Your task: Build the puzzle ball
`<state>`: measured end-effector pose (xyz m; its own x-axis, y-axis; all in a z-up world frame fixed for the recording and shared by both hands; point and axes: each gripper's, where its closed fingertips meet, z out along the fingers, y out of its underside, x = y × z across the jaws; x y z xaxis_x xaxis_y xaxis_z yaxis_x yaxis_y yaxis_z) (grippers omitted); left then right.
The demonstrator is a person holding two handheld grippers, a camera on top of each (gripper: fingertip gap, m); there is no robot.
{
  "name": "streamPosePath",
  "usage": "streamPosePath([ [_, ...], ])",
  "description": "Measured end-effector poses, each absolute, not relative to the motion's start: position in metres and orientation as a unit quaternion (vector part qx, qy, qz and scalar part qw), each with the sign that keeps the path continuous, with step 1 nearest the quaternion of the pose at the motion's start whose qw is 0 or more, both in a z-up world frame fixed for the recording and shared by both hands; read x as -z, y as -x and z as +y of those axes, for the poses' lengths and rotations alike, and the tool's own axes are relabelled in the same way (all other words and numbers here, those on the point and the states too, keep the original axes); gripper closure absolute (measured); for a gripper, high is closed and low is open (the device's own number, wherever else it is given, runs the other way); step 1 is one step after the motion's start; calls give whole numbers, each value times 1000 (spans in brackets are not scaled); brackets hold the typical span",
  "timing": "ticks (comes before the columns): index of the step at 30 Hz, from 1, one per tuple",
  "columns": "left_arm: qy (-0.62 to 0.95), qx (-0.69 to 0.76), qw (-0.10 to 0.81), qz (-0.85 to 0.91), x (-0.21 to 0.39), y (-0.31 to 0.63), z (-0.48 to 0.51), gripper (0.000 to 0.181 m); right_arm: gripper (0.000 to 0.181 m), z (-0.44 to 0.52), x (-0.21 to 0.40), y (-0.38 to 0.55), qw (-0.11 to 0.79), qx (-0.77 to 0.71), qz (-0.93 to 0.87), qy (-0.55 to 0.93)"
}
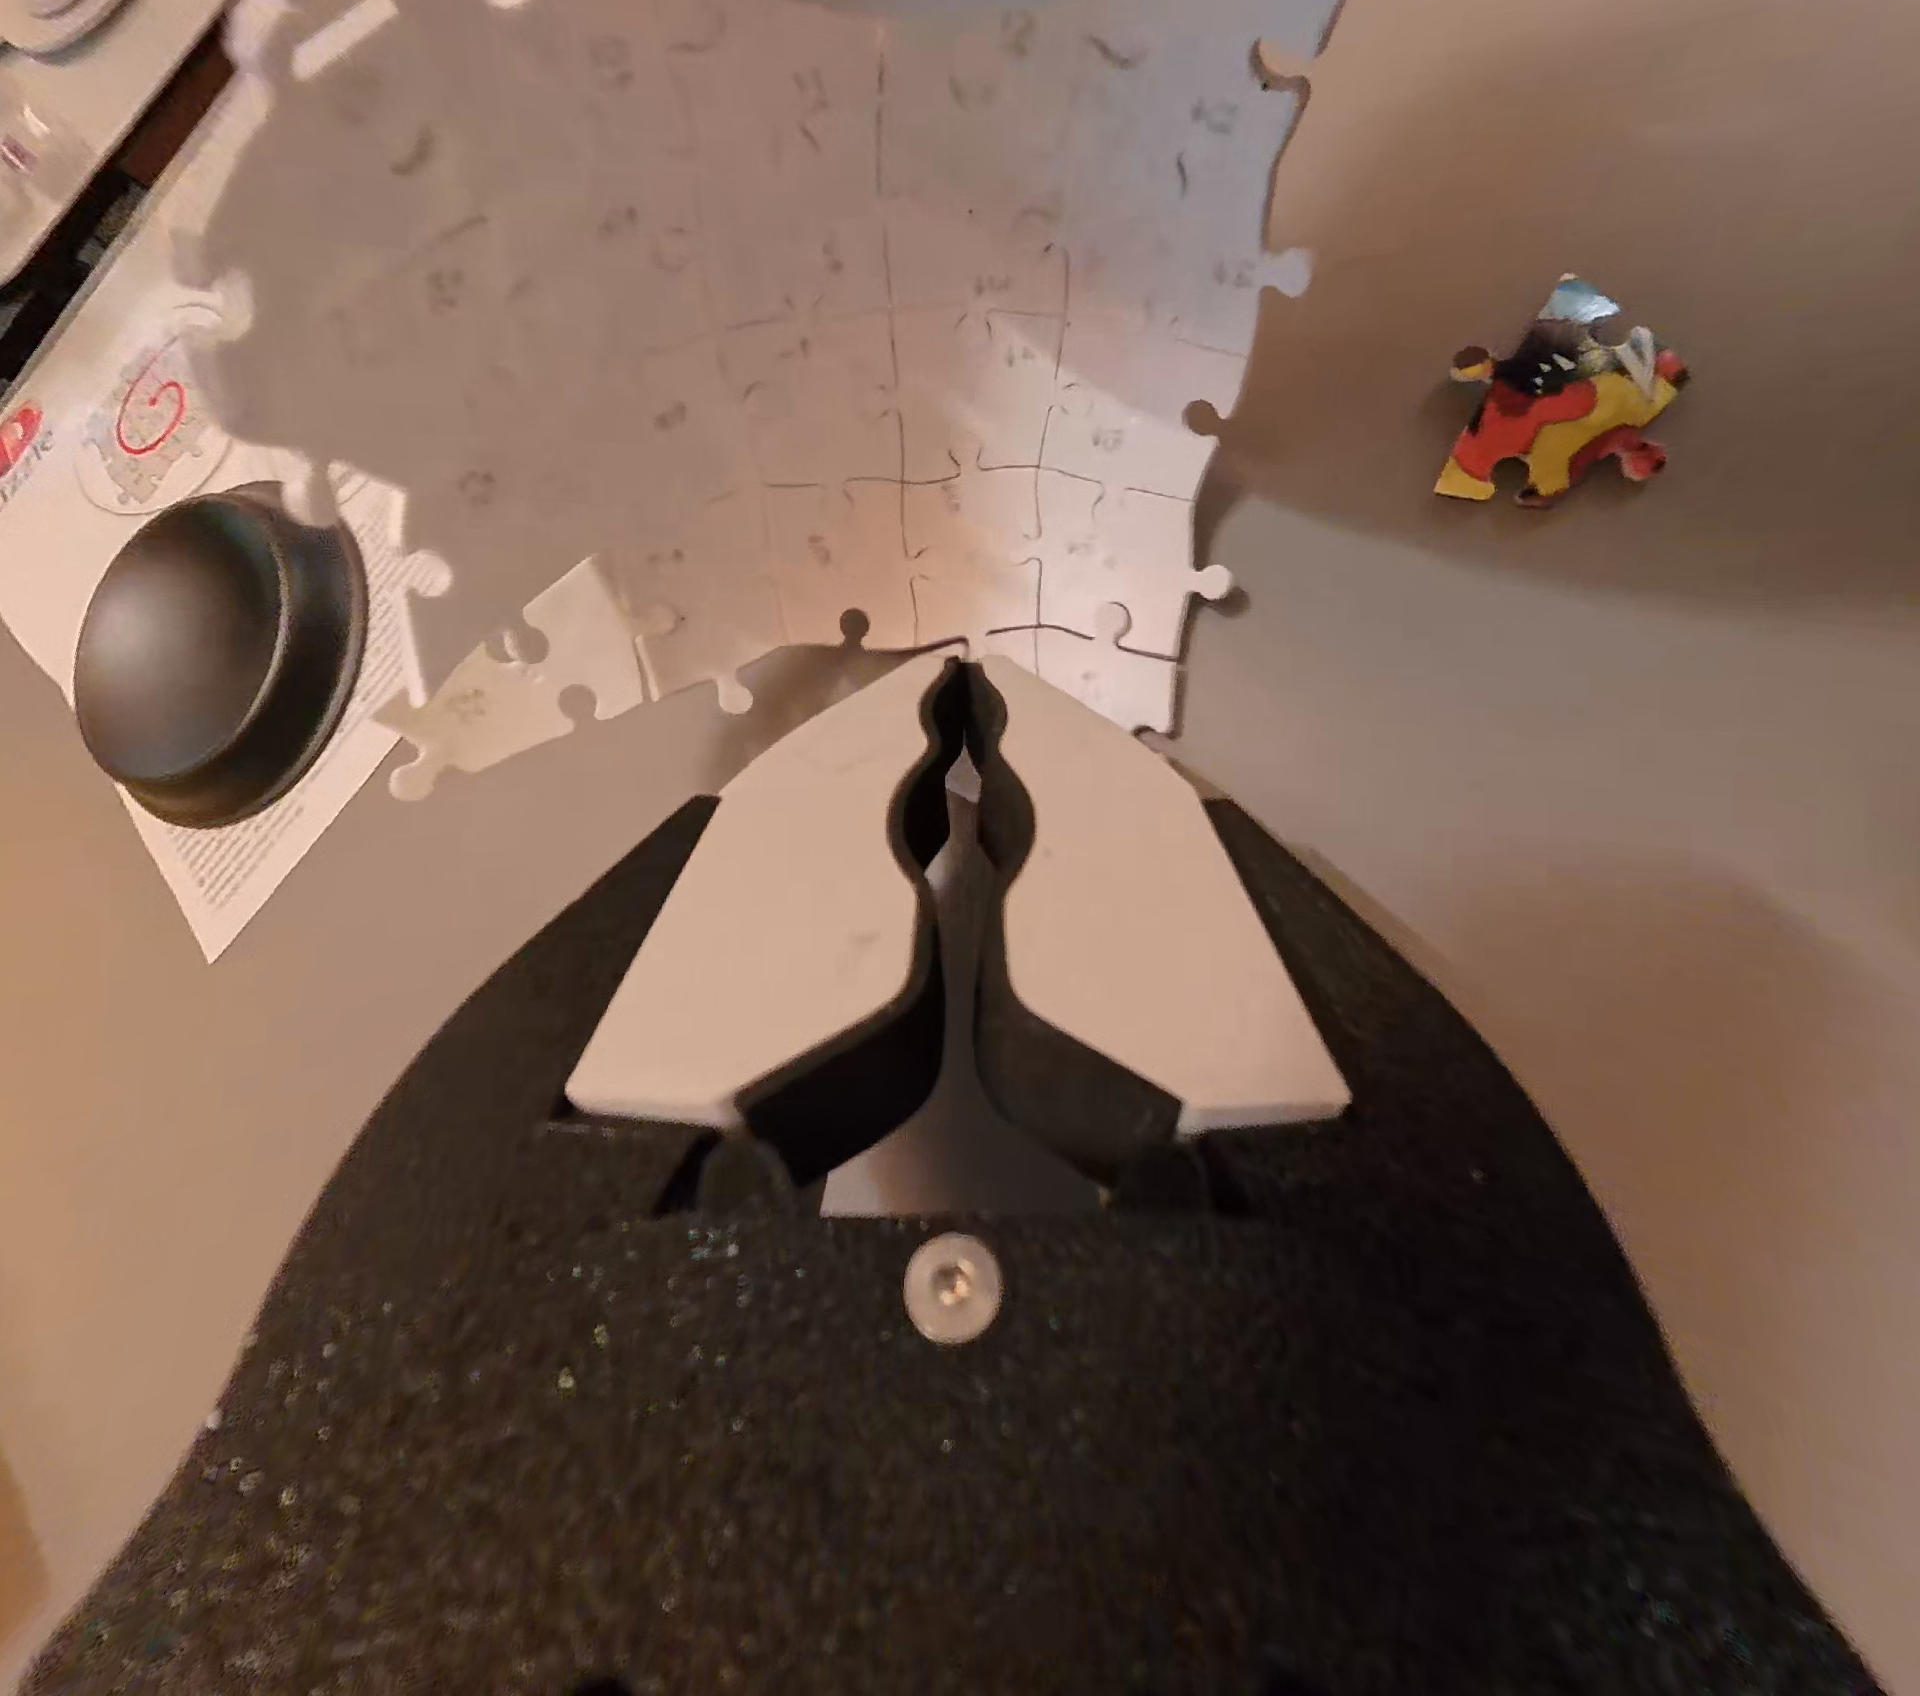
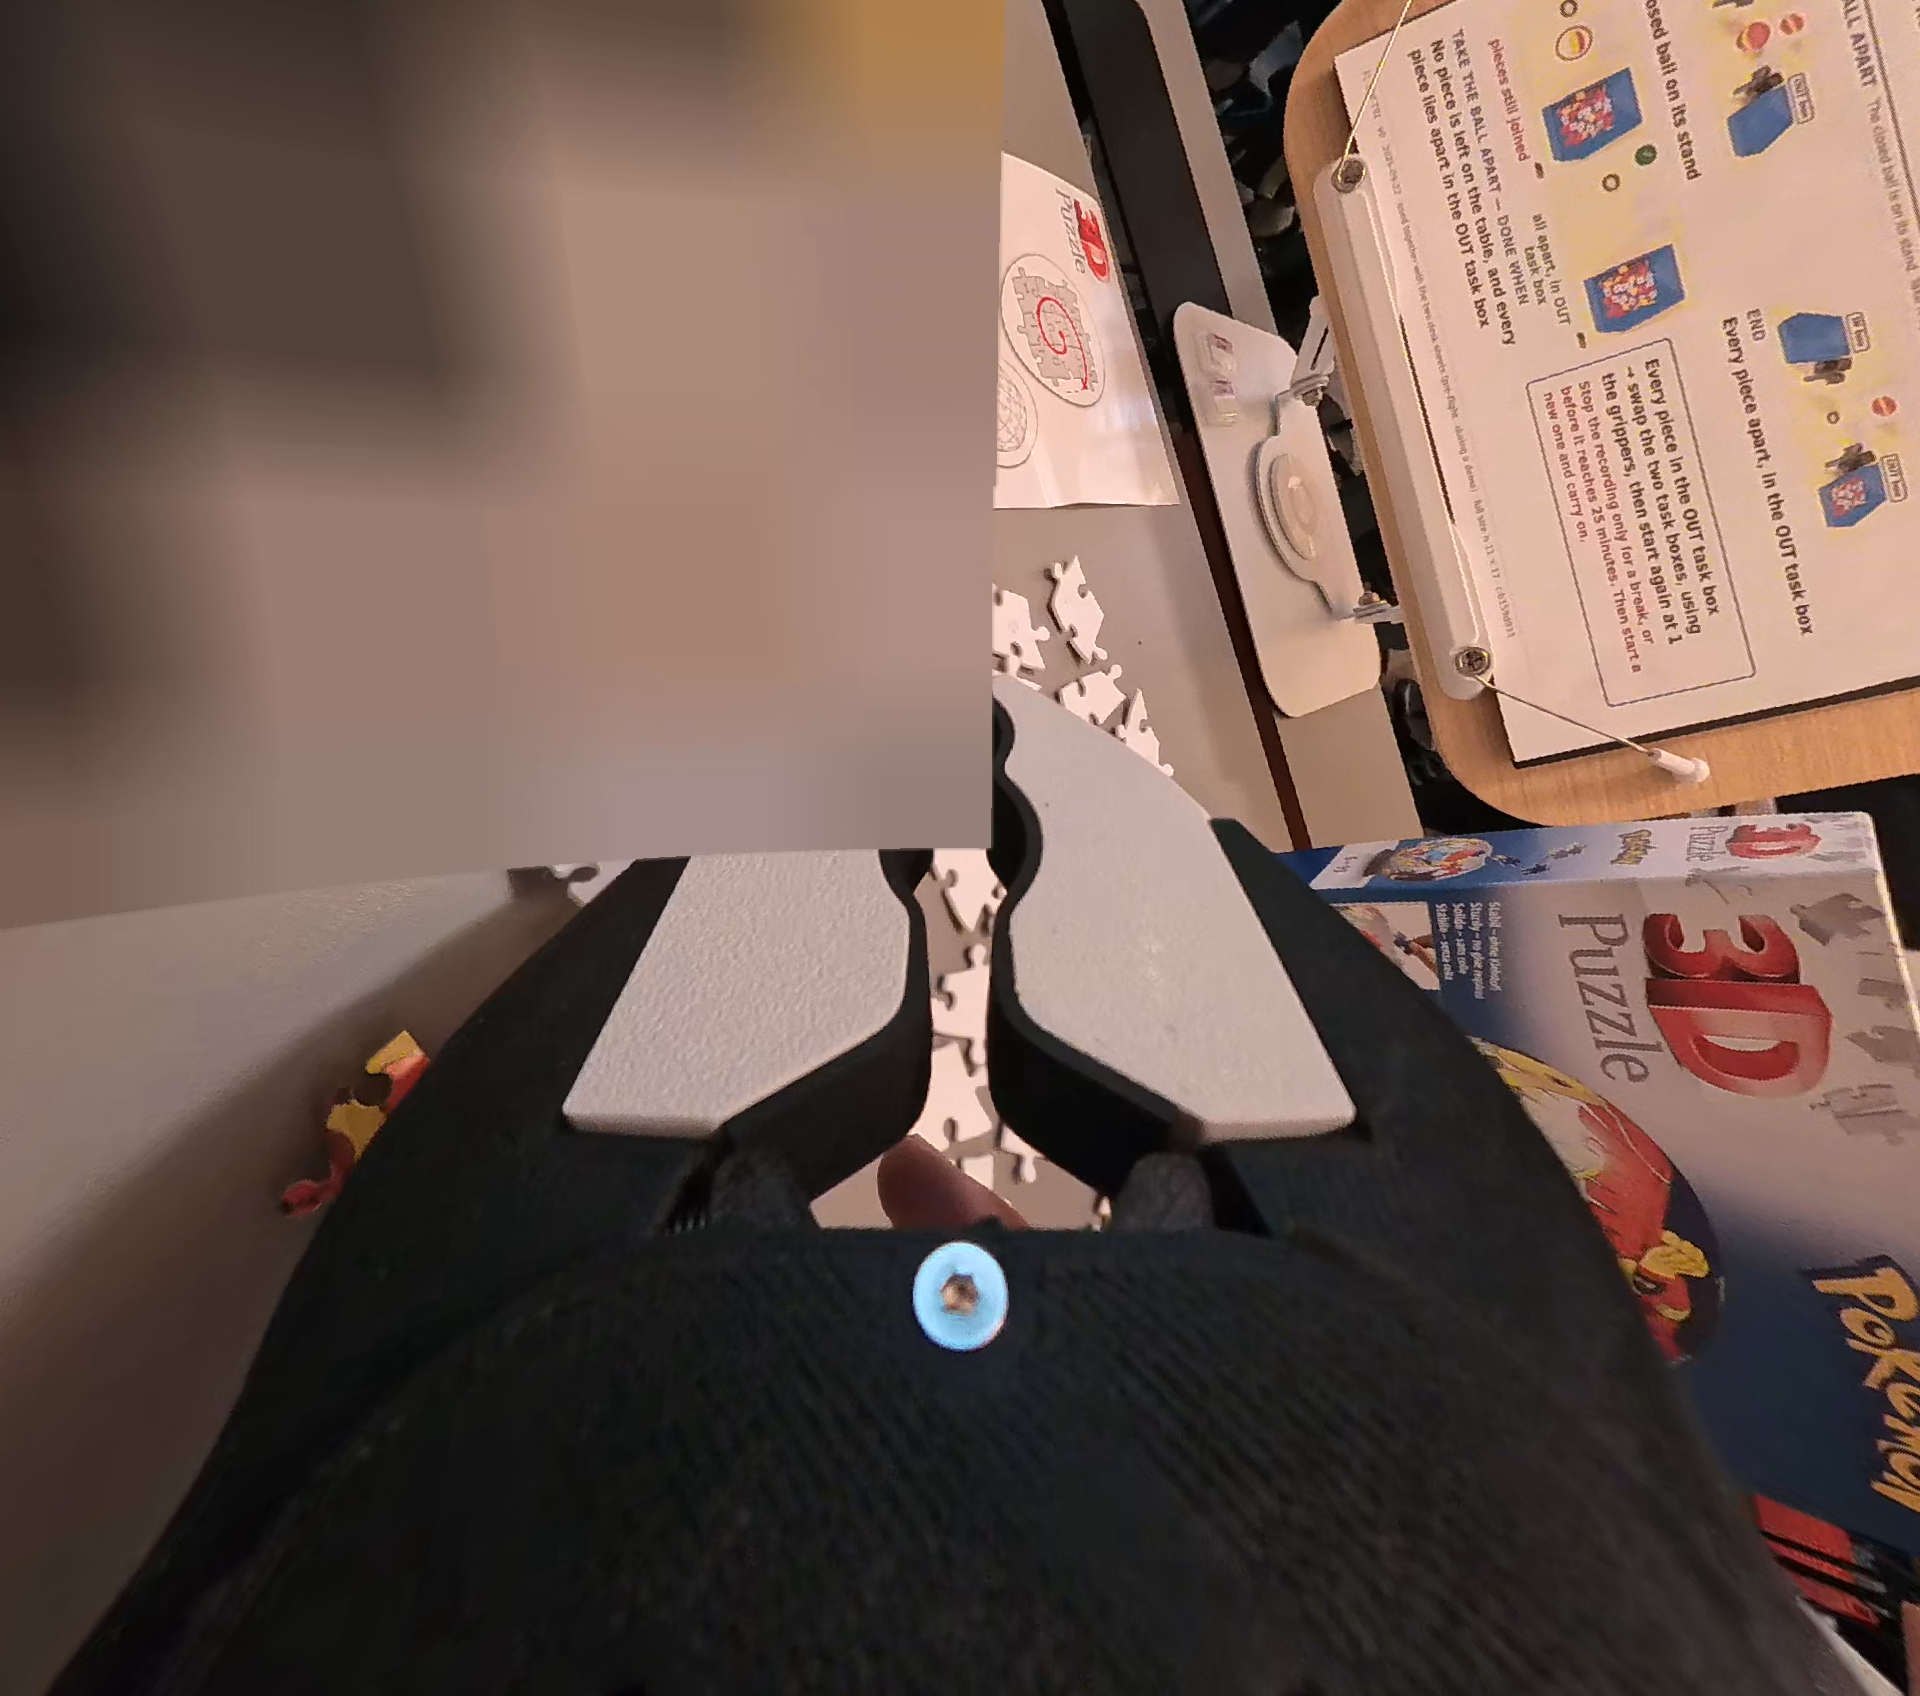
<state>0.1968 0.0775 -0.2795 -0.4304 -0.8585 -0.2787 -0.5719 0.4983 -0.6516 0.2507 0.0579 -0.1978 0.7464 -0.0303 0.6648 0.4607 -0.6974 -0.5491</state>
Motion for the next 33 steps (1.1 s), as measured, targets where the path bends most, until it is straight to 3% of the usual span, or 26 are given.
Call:
streamPosePath([
  [1, 439, 240, 299, 813, 281, -197, 76, 181, 176, 58, 198, -250, 370, 331, -124, 859],
  [33, 358, 235, 285, 857, 282, -196, 61, 181, 177, 58, 199, -248, 375, 313, -112, 865],
])
